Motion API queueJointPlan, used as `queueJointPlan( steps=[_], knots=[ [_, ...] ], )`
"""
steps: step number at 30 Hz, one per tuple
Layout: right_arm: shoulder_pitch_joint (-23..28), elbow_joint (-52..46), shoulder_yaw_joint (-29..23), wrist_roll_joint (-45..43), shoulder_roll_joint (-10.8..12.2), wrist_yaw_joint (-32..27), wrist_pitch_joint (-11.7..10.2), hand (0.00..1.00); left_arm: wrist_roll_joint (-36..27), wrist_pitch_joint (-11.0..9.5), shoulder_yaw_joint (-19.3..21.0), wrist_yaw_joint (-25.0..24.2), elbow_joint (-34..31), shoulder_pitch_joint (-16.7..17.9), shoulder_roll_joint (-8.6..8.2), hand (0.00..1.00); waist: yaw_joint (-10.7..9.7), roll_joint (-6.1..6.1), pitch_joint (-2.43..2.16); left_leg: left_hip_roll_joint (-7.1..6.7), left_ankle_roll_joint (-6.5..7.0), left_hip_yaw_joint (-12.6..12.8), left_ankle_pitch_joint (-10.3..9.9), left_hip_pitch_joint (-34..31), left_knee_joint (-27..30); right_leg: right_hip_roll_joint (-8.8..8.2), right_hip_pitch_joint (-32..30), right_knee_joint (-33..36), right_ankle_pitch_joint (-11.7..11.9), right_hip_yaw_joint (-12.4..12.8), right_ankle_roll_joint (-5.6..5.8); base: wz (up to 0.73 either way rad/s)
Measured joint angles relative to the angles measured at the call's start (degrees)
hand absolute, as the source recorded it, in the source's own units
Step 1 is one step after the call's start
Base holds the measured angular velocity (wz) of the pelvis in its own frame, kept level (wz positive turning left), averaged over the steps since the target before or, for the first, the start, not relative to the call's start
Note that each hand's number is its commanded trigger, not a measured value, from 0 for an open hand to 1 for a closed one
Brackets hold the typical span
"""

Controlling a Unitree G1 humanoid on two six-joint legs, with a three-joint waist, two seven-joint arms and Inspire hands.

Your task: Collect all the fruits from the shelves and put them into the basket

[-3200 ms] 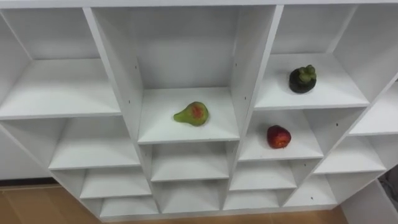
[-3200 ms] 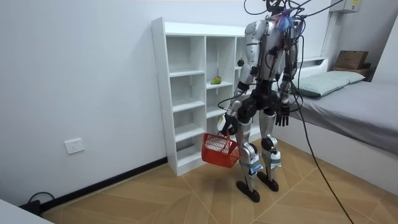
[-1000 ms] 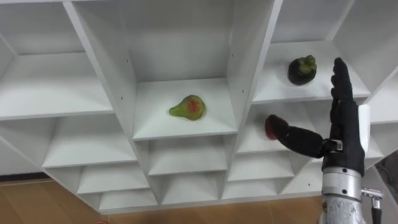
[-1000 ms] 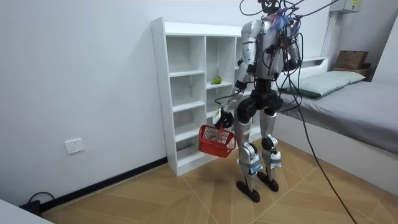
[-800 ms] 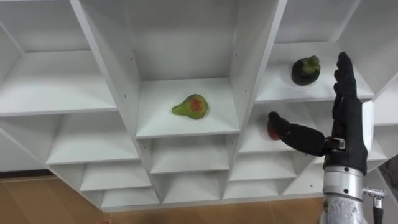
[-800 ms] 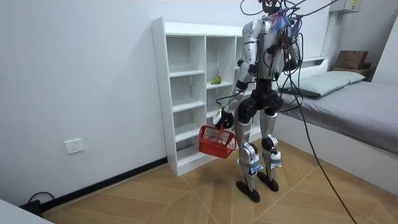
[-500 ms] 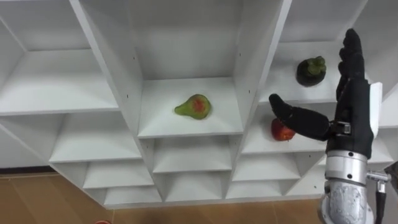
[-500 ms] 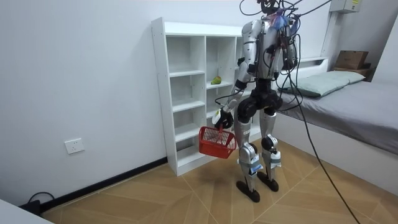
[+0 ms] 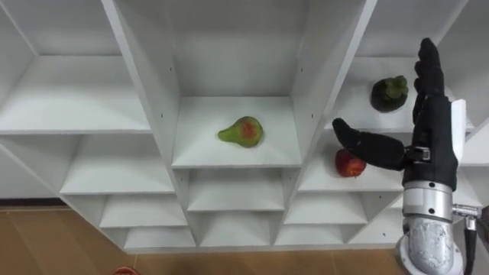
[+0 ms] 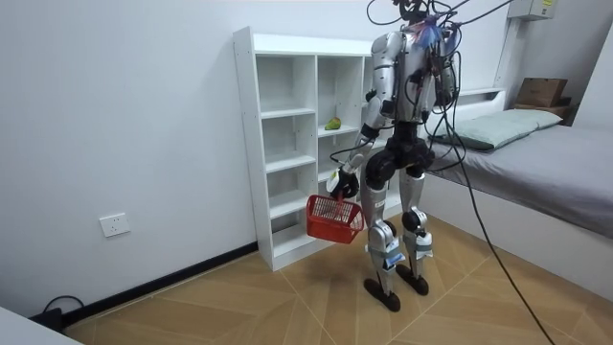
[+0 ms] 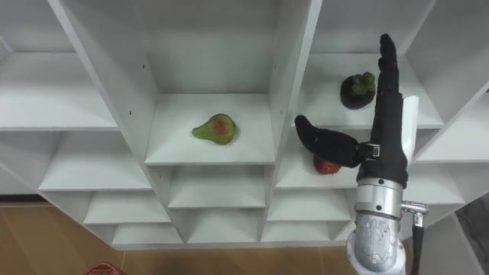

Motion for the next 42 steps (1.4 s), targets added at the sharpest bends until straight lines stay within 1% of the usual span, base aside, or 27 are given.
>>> queueJointPlan(
  steps=[2, 3, 4, 6, 8, 11, 16, 18, 22, 26, 29, 31, 32, 35, 40, 42],
  knots=[
    [-1.21, 0.57, -1.45, 0.7, -0.04, -0.09, 0.35, 0.0, -0.02, 0.08, 0.14, -0.19, -0.59, 0.14, 0.14, 1.0, -0.2, -0.2, 0.11, -0.02, 0.0, -0.21, 0.0, -0.28, 0.22, -0.06, -0.01, -0.01, 0.0, -0.67, 0.0, 0.07],
    [-2.73, 1.53, -2.15, 1.94, -0.2, -0.17, 0.44, 0.0, -0.04, 0.19, 0.14, -0.33, -0.94, 0.38, 0.35, 1.0, -0.51, -0.41, 0.12, -0.02, 0.0, -0.45, 0.0, -0.51, 0.44, -0.08, -0.01, -0.01, 0.0, -1.11, 0.0, 0.1],
    [-3.47, 2.05, -2.51, 2.46, -0.28, -0.23, 0.46, 0.0, -0.04, 0.32, 0.14, -0.34, -1.15, 0.51, 0.45, 1.0, -0.68, -0.58, 0.09, -0.02, 0.0, -0.58, 0.0, -0.64, 0.54, -0.08, -0.01, 0.0, 0.0, -1.32, 0.0, 0.12],
    [-5.62, 3.27, -3.99, 4.39, -0.68, -0.83, 0.66, 0.0, -0.03, 0.57, 0.14, -0.55, -1.6, 0.68, 0.55, 1.0, -1.33, -1.1, -0.15, 0.01, -0.03, -0.59, 0.01, -0.82, 0.67, -0.09, -0.02, 0.01, 0.0, -1.85, 0.0, 0.08],
    [-6.5, 3.23, -5.12, 5.34, -1.46, -0.88, 0.73, 0.0, -0.01, 0.74, 0.15, -0.83, -2.54, 1.26, 0.55, 1.0, -1.34, -1.28, -0.27, 0.01, -0.04, -0.6, 0.02, -0.82, 0.67, -0.08, -0.02, 0.03, 0.0, -1.98, 0.0, 0.0],
    [-7.59, 3.23, -6.92, 6.47, -1.56, -1.62, 0.82, 0.0, 0.01, 1.15, 0.27, -1.42, -3.79, 1.94, 0.55, 1.0, -1.36, -1.53, -0.41, 0.0, -0.03, -0.6, 0.02, -0.83, 0.77, -0.12, 0.03, 0.07, 0.0, -2.1, 0.0, 0.0],
    [-8.4, 3.24, -7.96, 7.53, -1.58, -1.97, 1.05, 0.0, 0.01, 1.17, 0.33, -1.42, -3.8, 1.79, 0.59, 1.0, -1.27, -1.83, -0.34, -0.04, -0.03, -0.76, 0.02, -0.84, 0.88, -0.17, 0.1, 0.06, 0.01, -2.38, 0.01, 0.0],
    [-8.42, 3.26, -7.96, 7.53, -1.58, -1.93, 1.05, 0.0, 0.01, 1.17, 0.33, -1.38, -3.8, 1.8, 0.59, 1.0, -1.34, -1.83, -0.32, -0.04, -0.03, -1.0, 0.02, -0.84, 0.87, -0.16, 0.12, 0.02, 0.0, -2.38, 0.01, 0.0],
    [-8.42, 3.33, -7.96, 7.54, -1.58, -1.9, 1.05, 0.0, 0.01, 1.17, 0.33, -1.31, -3.8, 1.86, 0.59, 1.0, -1.33, -1.64, -0.03, -0.06, -0.04, -1.51, 0.02, -0.87, 0.87, -0.13, 0.21, 0.01, 0.0, -2.44, 0.01, 0.04],
    [-8.44, 5.02, -7.98, 7.33, -1.61, -1.86, 1.05, 0.0, 1.24, 1.21, 1.56, -1.36, -3.8, 1.95, 0.56, 1.0, -1.28, -1.56, 0.02, -0.09, -0.04, -1.81, 0.03, -0.85, 0.92, -0.12, 0.42, -0.01, 0.0, -2.73, 0.01, 0.04],
    [-8.42, 7.22, -7.97, 7.33, -1.63, -1.35, 1.92, 0.0, 1.35, 1.71, 2.05, -1.44, -3.82, 1.93, 0.56, 1.0, -1.32, -1.33, 0.12, -0.23, -0.04, -2.0, 0.03, -0.89, 0.96, -0.25, 0.52, -0.01, 0.0, -3.39, 0.01, 0.06],
    [-8.42, 7.94, -7.98, 7.34, -1.66, -0.66, 2.9, 0.0, 2.16, 2.46, 2.13, -1.53, -3.96, 2.12, 0.56, 1.0, -1.31, -1.06, 0.01, -0.28, -0.03, -2.07, 0.03, -0.93, 0.95, -0.29, 0.5, -0.01, 0.0, -3.49, 0.01, 0.0],
    [-8.42, 8.02, -7.97, 7.34, -1.66, -0.51, 3.02, 0.0, 2.37, 2.6, 2.14, -1.57, -4.03, 2.18, 0.56, 1.0, -1.32, -1.02, -0.01, -0.28, -0.03, -2.09, 0.03, -0.94, 0.95, -0.3, 0.5, -0.01, 0.0, -3.51, 0.01, 0.0],
    [-8.42, 8.44, -7.97, 7.34, -1.67, 0.42, 3.03, 0.0, 2.73, 2.97, 2.16, -1.88, -4.55, 2.37, 0.56, 1.0, -1.31, -0.9, -0.07, -0.64, -0.02, -2.27, 0.05, -0.91, 0.96, -0.3, 0.58, -0.02, 0.0, -3.54, 0.01, 0.03],
    [-8.42, 8.93, -7.95, 7.33, -1.68, 1.76, 3.04, 0.0, 3.13, 3.52, 2.14, -1.93, -5.3, 2.73, 0.57, 1.0, -1.29, -0.94, -0.09, -0.67, 0.07, -3.24, 0.14, -0.65, 0.99, -0.44, 1.26, -0.27, 0.0, -3.53, 0.01, 0.09],
    [-8.48, 9.3, -7.94, 7.32, -1.68, 1.88, 3.1, 0.0, 3.55, 3.76, 2.13, -1.94, -5.31, 2.88, 0.57, 1.0, -1.22, -1.08, -0.17, -0.75, 0.08, -3.39, 0.15, -0.62, 0.99, -0.51, 1.65, -0.94, 0.0, -3.55, 0.02, 0.02]
  ],
)
